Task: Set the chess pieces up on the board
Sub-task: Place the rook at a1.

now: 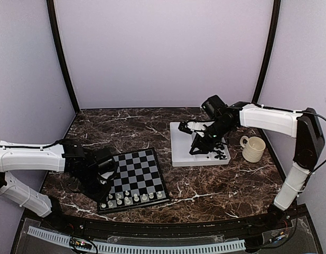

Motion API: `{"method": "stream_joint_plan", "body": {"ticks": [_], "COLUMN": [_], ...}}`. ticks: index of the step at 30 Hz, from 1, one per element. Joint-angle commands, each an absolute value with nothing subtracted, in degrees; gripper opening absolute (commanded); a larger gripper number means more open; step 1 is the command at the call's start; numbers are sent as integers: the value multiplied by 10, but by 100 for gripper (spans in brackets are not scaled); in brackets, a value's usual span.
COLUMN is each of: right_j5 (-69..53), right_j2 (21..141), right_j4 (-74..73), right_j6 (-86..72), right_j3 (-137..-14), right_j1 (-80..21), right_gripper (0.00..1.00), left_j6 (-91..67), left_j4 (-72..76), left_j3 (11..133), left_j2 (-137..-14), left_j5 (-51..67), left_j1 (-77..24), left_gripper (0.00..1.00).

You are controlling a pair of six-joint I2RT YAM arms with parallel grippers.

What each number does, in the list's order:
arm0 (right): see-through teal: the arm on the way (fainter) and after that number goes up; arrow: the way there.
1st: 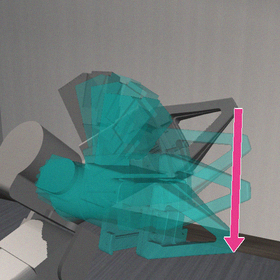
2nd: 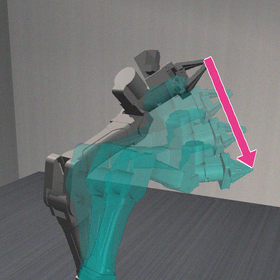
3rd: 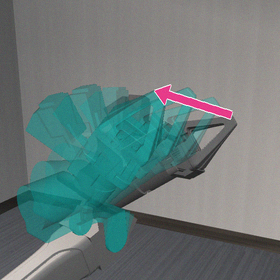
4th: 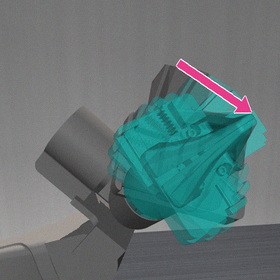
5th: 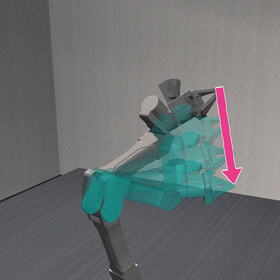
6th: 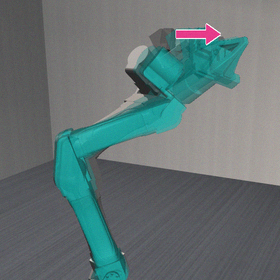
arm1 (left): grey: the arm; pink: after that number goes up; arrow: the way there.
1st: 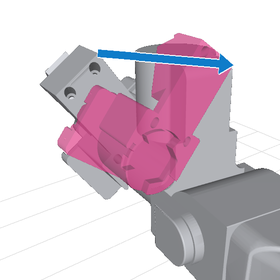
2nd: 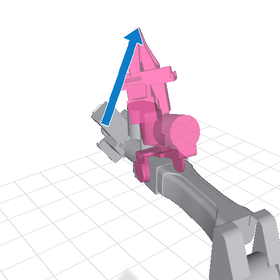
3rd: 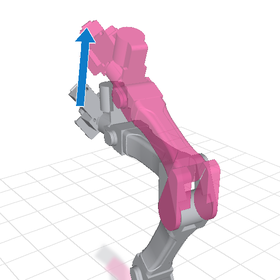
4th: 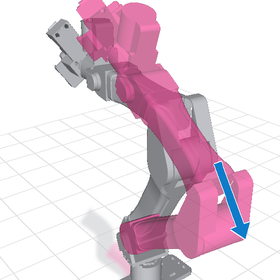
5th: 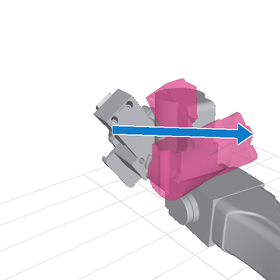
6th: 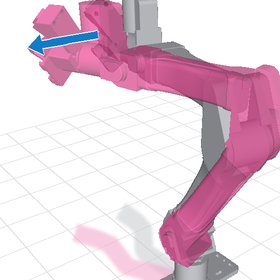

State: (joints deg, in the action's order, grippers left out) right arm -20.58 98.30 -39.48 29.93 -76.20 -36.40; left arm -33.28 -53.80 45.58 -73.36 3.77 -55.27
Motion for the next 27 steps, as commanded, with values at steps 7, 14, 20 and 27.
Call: {"method": "stream_joint_plan", "body": {"ticks": [7,14,20,27], "right_j5": [-202,-200,-198,-195], "right_j2": [980,975,969,965], "right_j4": [-395,-392,-392,-391], "right_j6": [303,303,302,302], "right_j3": [-770,-766,-763,-761], "right_j1": [-370,-370,-371,-371], "right_gripper": [40,40,40,40], "left_j6": [-340,-342,-342,-341], "left_j4": [-547,-550,-549,-547], "left_j3": [451,452,451,450], "left_j2": [-744,-748,-743,-744], "left_j5": [19,16,17,20], "left_j1": [-555,-555,-555,-555], "left_gripper": [9,14,15,18]}}
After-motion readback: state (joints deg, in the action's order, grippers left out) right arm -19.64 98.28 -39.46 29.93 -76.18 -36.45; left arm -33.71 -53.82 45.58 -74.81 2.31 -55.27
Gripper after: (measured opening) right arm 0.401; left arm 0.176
